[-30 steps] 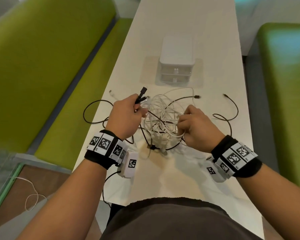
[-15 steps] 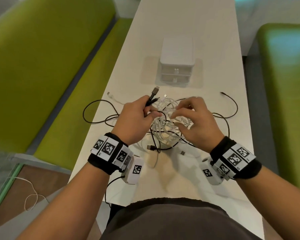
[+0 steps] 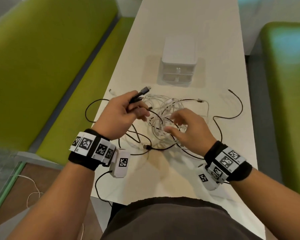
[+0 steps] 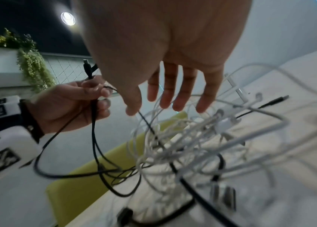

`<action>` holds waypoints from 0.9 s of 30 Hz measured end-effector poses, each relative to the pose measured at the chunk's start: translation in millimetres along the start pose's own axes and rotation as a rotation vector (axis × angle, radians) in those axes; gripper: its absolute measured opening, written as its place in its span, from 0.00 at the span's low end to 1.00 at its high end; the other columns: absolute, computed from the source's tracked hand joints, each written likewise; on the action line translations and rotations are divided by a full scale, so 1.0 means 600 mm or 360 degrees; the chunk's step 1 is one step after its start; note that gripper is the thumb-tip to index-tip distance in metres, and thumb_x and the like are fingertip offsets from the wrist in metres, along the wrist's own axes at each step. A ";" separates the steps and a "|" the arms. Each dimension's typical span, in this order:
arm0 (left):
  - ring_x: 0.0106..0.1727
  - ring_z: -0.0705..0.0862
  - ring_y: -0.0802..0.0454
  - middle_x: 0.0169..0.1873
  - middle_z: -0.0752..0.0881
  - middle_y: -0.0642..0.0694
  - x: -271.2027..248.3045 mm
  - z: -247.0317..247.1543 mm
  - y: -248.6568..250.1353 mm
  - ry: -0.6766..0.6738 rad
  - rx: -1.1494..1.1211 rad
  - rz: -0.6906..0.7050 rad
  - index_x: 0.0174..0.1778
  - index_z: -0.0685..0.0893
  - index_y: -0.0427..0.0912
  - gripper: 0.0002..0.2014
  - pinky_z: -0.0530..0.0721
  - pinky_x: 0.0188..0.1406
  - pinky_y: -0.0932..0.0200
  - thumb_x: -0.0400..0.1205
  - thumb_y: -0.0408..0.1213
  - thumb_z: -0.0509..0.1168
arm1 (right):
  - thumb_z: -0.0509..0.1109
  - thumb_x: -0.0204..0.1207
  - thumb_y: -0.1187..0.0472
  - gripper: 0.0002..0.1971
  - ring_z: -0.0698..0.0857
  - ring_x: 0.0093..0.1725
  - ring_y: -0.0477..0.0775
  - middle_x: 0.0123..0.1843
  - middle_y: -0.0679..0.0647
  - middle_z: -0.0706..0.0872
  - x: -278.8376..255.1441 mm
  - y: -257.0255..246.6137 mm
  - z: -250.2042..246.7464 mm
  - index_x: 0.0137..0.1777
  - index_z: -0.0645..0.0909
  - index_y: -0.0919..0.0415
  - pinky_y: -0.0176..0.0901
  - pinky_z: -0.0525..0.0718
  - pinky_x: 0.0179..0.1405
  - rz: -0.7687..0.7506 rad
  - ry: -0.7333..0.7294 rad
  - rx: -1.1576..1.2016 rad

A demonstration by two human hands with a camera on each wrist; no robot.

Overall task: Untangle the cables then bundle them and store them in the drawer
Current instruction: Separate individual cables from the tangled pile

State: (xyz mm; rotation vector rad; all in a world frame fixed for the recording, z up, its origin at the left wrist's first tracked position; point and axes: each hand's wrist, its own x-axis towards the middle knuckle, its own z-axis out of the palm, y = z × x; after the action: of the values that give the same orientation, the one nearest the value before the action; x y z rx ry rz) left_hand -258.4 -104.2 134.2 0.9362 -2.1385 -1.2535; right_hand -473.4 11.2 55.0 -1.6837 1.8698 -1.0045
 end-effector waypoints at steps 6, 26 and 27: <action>0.38 0.88 0.53 0.39 0.92 0.47 0.000 0.020 -0.002 -0.0124 0.0048 -0.0071 0.45 0.84 0.47 0.10 0.84 0.44 0.52 0.82 0.26 0.70 | 0.74 0.79 0.56 0.06 0.81 0.38 0.48 0.37 0.45 0.84 0.030 -0.015 -0.031 0.42 0.81 0.51 0.42 0.78 0.39 -0.0004 -0.0616 0.0012; 0.52 0.83 0.44 0.56 0.82 0.51 -0.005 -0.025 -0.175 0.0065 0.0821 -0.0678 0.75 0.71 0.51 0.24 0.82 0.52 0.47 0.83 0.29 0.61 | 0.80 0.77 0.63 0.03 0.90 0.36 0.56 0.38 0.59 0.93 0.028 -0.003 -0.062 0.49 0.92 0.60 0.56 0.92 0.48 0.0519 -0.0150 0.0670; 0.53 0.84 0.43 0.58 0.82 0.51 -0.001 -0.012 -0.181 0.0030 0.0887 -0.0704 0.76 0.69 0.51 0.27 0.83 0.54 0.46 0.82 0.28 0.61 | 0.80 0.77 0.64 0.04 0.91 0.38 0.53 0.40 0.57 0.94 0.029 -0.001 -0.058 0.50 0.93 0.59 0.55 0.92 0.51 0.0506 -0.0149 0.0650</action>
State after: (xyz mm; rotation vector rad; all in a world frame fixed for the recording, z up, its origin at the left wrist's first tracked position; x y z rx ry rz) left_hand -218.9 -145.1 41.4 1.7174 -2.3932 -0.8142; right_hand -501.5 2.1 80.4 -1.1379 1.6640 -1.0636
